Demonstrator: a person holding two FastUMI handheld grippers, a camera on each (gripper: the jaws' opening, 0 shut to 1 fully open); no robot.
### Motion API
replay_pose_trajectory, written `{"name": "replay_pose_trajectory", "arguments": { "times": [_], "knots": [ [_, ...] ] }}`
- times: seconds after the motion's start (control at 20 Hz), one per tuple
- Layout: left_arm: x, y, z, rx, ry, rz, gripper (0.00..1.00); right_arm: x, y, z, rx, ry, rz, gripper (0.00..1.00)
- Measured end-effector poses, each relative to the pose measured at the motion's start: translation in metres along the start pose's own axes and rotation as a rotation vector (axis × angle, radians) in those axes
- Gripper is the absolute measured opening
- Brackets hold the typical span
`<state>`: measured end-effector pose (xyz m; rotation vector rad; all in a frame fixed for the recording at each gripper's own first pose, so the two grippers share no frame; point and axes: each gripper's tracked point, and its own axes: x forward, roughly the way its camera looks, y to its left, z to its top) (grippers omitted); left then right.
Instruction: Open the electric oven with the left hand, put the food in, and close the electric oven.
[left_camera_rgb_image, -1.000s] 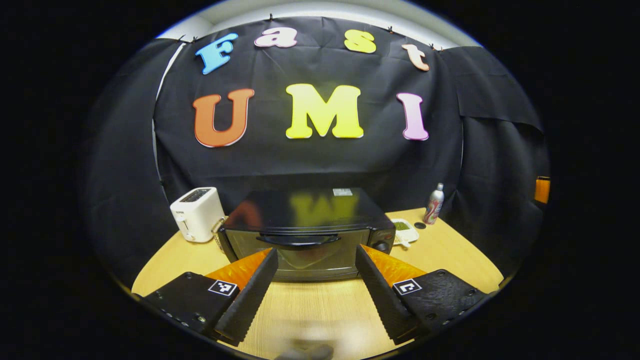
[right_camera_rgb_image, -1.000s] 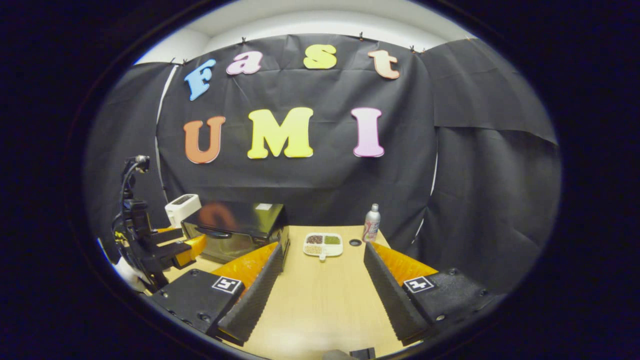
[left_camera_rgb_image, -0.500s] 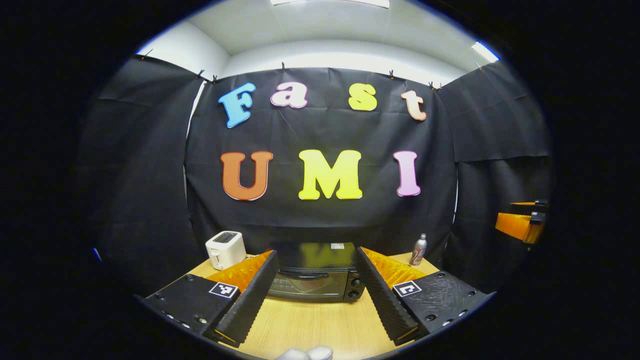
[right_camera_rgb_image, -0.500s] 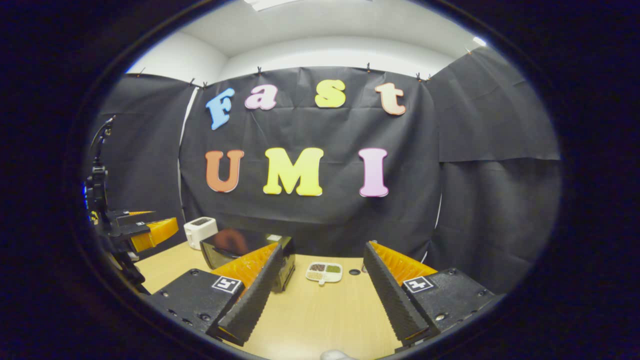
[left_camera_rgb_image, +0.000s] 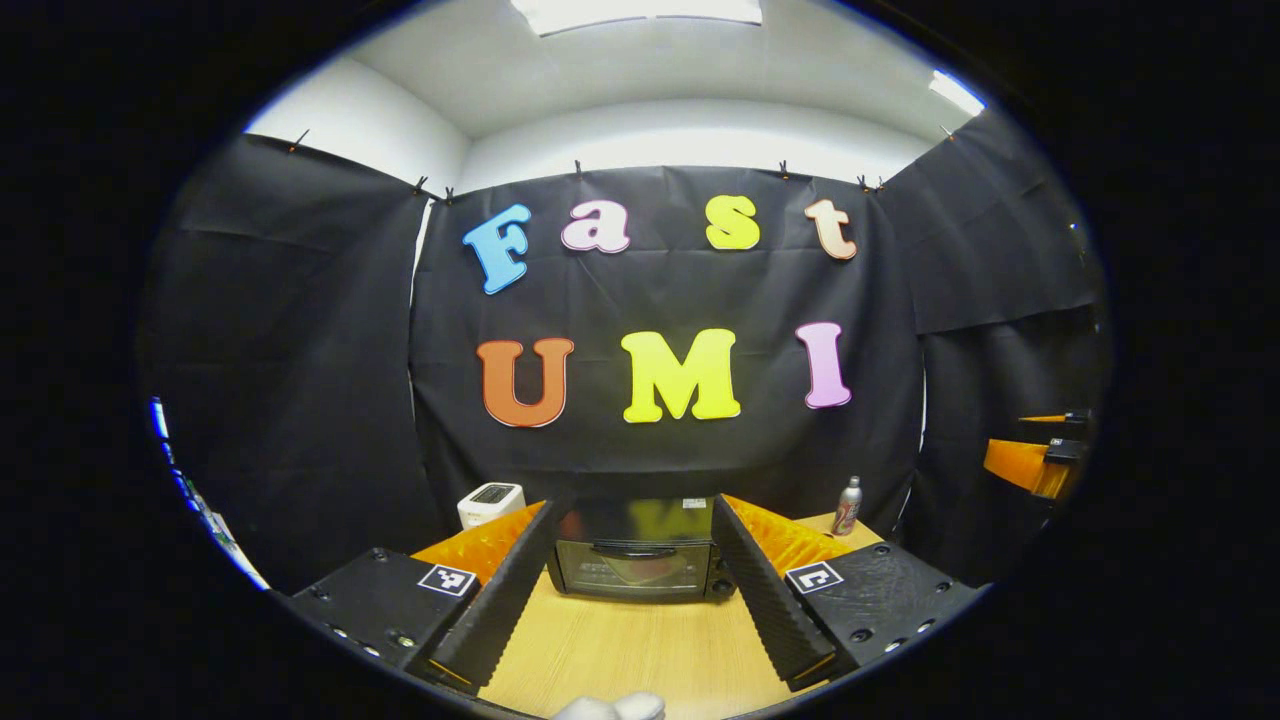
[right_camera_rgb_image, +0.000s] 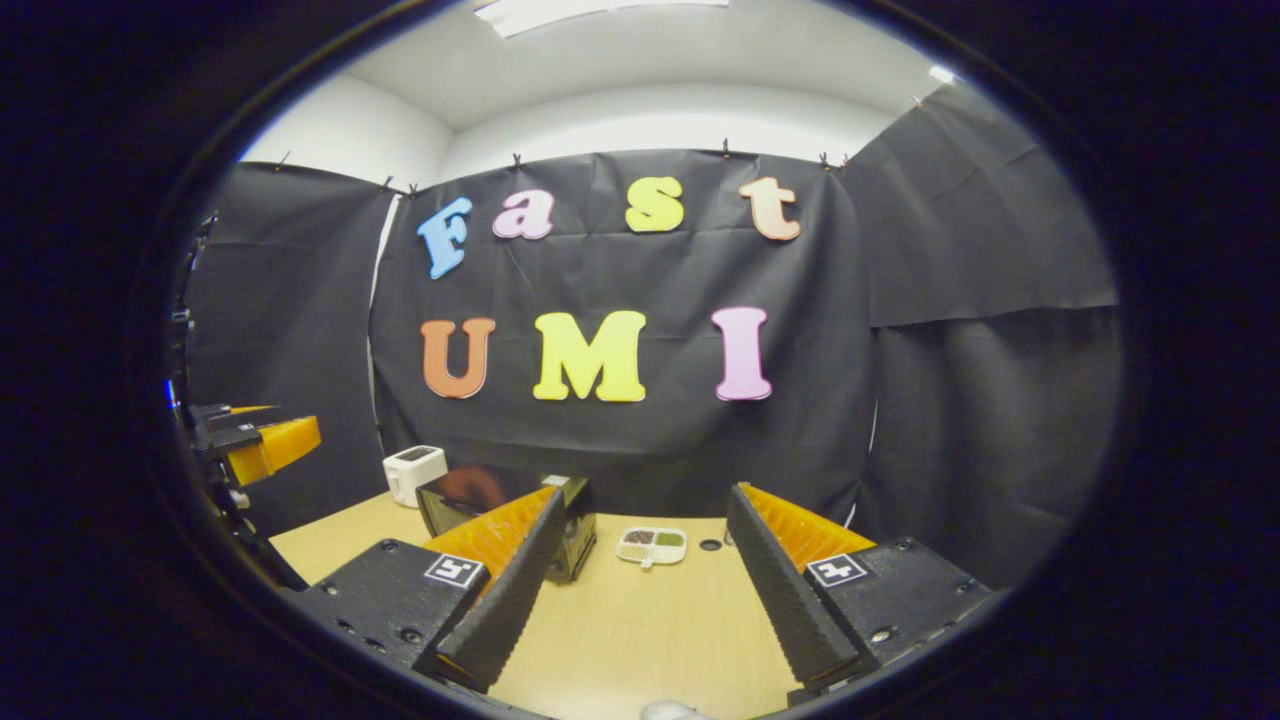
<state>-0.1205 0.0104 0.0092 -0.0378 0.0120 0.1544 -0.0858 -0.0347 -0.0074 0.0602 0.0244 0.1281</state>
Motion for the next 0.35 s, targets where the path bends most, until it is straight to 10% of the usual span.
{"name": "replay_pose_trajectory", "arguments": {
  "times": [0.35],
  "knots": [
    [0.0012,-0.0115,-0.0030,0.004,0.012,-0.035,0.97,-0.0045,-0.0053,0.0063,-0.002,-0.021,-0.028,0.99]
  ]
}}
